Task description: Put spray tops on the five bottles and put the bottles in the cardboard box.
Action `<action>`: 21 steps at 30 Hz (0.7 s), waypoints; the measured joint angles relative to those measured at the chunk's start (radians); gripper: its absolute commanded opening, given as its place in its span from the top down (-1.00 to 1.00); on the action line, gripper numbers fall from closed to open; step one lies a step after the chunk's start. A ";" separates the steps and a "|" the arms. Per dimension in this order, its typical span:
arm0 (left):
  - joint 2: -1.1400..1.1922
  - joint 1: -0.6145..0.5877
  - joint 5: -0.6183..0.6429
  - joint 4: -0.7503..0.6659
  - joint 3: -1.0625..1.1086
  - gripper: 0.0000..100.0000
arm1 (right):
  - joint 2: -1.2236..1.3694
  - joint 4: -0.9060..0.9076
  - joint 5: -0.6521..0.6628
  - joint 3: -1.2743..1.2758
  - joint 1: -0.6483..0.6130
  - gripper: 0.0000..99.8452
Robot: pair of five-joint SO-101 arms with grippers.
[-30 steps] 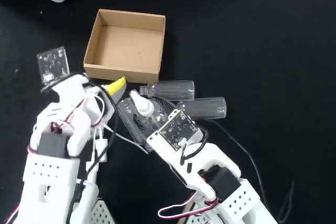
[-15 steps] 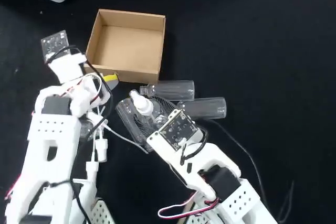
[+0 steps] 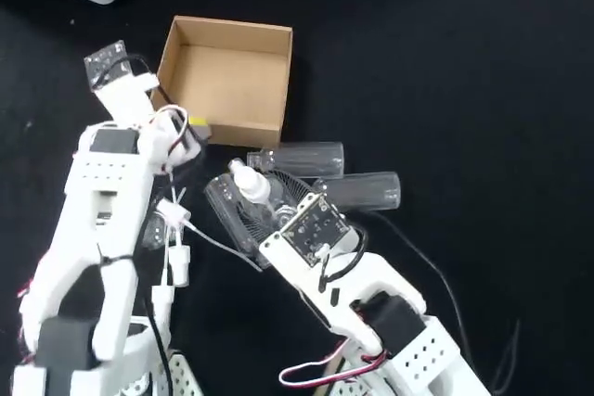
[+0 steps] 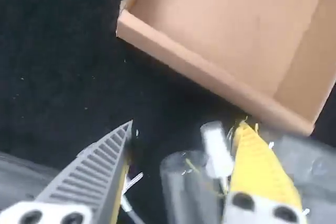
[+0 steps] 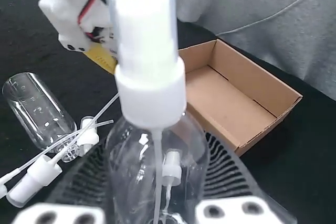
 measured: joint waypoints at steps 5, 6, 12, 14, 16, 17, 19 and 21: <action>0.098 -0.017 0.112 0.000 -0.075 0.43 | 0.000 0.000 0.000 0.000 0.000 0.90; 0.115 -0.028 0.127 0.000 -0.089 0.43 | 0.000 0.000 0.000 0.000 0.000 0.90; 0.210 -0.137 0.184 0.000 -0.219 0.43 | 0.000 0.000 0.000 -0.002 0.000 0.90; 0.253 -0.150 0.192 -0.002 -0.276 0.44 | 0.000 0.000 0.000 -0.002 0.000 0.90; 0.302 -0.147 0.189 -0.002 -0.322 0.44 | 0.000 0.000 0.000 -0.002 0.000 0.90; 0.328 -0.143 0.187 -0.002 -0.339 0.44 | 0.000 0.000 0.000 -0.002 0.000 0.90; 0.384 -0.133 0.187 -0.002 -0.371 0.44 | 0.000 0.000 0.000 -0.002 0.000 0.90; 0.437 -0.124 0.190 -0.002 -0.399 0.44 | 0.000 0.000 0.000 -0.002 0.000 0.90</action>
